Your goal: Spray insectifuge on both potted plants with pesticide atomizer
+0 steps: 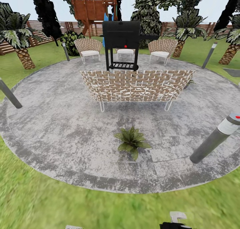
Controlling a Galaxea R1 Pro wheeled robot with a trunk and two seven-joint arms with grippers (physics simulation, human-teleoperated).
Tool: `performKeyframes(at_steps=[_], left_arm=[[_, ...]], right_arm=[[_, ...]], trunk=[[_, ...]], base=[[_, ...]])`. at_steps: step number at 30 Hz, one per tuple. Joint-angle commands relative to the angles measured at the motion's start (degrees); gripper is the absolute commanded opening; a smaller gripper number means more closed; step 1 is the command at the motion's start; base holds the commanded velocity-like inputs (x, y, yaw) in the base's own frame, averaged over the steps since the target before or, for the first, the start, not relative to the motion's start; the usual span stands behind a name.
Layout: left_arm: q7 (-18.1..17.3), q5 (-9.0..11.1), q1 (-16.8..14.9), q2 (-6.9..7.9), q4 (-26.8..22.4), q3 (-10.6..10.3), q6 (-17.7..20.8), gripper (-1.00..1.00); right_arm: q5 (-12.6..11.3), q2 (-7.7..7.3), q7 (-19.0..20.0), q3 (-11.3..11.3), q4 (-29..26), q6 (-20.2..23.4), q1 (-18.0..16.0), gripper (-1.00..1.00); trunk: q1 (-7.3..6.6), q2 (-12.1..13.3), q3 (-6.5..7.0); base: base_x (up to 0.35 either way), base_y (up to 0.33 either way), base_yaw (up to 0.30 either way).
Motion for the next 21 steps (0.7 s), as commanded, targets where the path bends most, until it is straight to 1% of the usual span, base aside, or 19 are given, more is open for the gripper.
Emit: performKeyframes(at_steps=[1, 2, 3, 5, 6, 10, 15, 21], left_arm=[[-0.2, -0.5, 0.0, 0.01, 0.0, 0.5, -1.1, -1.00], [-0.2, -0.5, 0.0, -0.01, 0.0, 0.5, -2.4, -1.00], [-0.2, -0.5, 0.0, -0.04, 0.0, 0.5, -3.4, -1.00], [-0.2, -0.5, 0.0, -0.05, 0.0, 0.5, -5.5, -1.00], [-0.2, -0.5, 0.0, -0.06, 0.0, 0.5, -5.9, -1.00], [-0.2, -0.5, 0.0, -0.09, 0.1, 0.5, -6.6, -1.00], [-0.2, -0.4, 0.0, -0.47, 0.2, 0.4, -6.6, -1.00], [-0.2, -0.4, 0.0, -0.51, 0.2, 0.4, -6.7, -1.00]], right_arm=[[-0.6, 2.04, 0.2, 0.5, 0.2, -0.1, 0.3, 1.00], [-0.6, 3.58, 0.2, 0.5, 0.2, -0.1, 0.6, 1.00], [-0.6, 4.21, 0.2, 0.5, 0.2, 0.0, 0.7, 1.00], [-0.6, 5.01, 0.3, 0.5, 0.2, 0.2, 0.9, 1.00], [-0.6, 5.18, 0.3, 0.5, 0.2, 0.3, 1.3, 1.00], [-0.6, 5.45, 0.3, 0.4, 0.2, 0.4, 2.5, 1.00], [-0.7, 5.44, 0.3, 0.4, 0.2, 0.4, 2.7, 1.00], [-0.7, 5.44, 0.2, 0.4, 0.1, 0.4, 2.7, 1.00]], trunk=[[0.00, 0.0, 0.06], [0.00, 0.0, 0.15], [0.00, 0.0, 0.24], [0.00, 0.0, 0.42], [0.00, 0.0, 0.51], [0.00, 0.0, 0.88], [0.00, 0.0, 1.34], [0.00, 0.0, 1.87]], base=[[0.000, 0.000, 0.000], [0.000, 0.000, 0.000], [0.000, 0.000, 0.000], [0.000, 0.000, 0.000], [0.000, 0.000, 0.000], [0.000, 0.000, 0.000], [0.000, 0.000, 0.000], [0.000, 0.000, 0.000]])
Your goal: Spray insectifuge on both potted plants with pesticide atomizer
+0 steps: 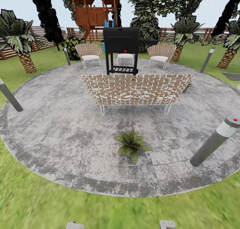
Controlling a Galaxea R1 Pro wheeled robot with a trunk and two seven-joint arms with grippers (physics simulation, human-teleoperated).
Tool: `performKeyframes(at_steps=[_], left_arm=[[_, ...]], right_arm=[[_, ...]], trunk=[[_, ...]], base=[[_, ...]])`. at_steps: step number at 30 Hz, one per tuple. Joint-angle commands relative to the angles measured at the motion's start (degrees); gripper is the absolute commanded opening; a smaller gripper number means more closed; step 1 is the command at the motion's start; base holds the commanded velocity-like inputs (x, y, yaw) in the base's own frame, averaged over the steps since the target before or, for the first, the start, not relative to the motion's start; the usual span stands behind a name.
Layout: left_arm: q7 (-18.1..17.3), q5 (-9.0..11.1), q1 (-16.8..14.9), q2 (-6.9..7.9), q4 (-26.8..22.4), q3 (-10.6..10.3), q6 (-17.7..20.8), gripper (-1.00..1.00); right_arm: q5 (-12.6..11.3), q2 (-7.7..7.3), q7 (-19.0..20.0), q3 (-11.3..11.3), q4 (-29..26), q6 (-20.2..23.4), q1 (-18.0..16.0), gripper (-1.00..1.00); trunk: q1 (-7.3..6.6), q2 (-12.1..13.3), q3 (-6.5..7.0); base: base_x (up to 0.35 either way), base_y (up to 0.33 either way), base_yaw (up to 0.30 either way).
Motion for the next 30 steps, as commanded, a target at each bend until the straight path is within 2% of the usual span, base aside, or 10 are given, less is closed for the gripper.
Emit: performKeyframes(at_steps=[1, 10, 16, 30], left_arm=[[-0.2, -0.5, 0.0, 0.01, 0.0, 0.5, -0.2, -1.00], [-0.2, -0.5, 0.0, 0.01, 0.1, 0.5, -0.2, -1.00], [-0.2, -0.5, 0.0, -0.78, 0.2, 0.5, -0.2, -1.00], [-0.2, -0.6, 0.0, -1.13, 0.2, 0.5, -0.2, -1.00]], right_arm=[[-0.6, 0.02, 0.2, 0.5, 0.2, -0.1, -0.1, 1.00], [-0.3, -0.37, 0.1, 0.4, 0.1, -0.5, -0.1, 1.00], [-0.2, -0.40, 0.1, 0.5, 0.1, -0.8, -0.1, 1.00], [-0.2, -0.42, 0.1, 0.5, 0.1, -0.8, -0.1, 1.00]], trunk=[[0.00, 0.0, 0.04], [0.00, 0.0, 0.18], [0.00, 0.0, 0.18], [0.00, 0.0, 0.18]], base=[[0.000, 0.000, 0.000], [0.000, 0.000, 0.000], [0.000, 0.000, 0.000], [0.000, 0.000, 0.000]])
